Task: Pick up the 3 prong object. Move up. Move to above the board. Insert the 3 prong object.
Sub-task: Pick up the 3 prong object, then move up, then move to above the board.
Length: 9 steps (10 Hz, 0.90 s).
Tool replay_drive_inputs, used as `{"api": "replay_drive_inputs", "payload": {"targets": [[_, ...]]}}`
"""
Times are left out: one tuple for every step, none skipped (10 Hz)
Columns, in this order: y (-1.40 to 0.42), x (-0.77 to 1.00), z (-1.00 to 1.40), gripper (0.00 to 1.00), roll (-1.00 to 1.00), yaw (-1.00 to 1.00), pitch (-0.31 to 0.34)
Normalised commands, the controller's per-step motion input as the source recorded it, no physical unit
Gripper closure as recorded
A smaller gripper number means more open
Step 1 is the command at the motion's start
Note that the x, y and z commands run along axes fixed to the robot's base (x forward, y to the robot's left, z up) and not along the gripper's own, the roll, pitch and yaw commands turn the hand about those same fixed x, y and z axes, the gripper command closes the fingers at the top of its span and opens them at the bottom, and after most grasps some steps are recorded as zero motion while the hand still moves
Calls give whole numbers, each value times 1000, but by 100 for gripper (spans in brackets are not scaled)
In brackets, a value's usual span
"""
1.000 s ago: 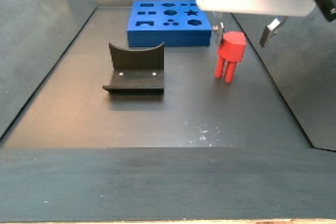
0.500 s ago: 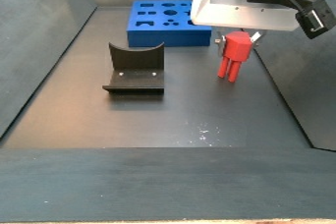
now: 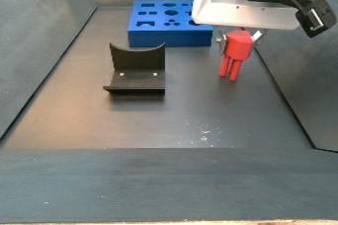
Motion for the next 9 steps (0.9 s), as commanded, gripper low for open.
{"api": "replay_drive_inputs", "payload": {"targets": [[0,0,0,100,0,0,0],[0,0,0,100,0,0,0],[0,0,0,100,0,0,0],[0,0,0,100,0,0,0],[0,0,0,100,0,0,0],[0,0,221,100,0,0,0],[-28,10,195,100,-1,20,11],[-678,188,1000,100,-235,-47,202],[-685,189,1000,100,-233,-46,208]]}}
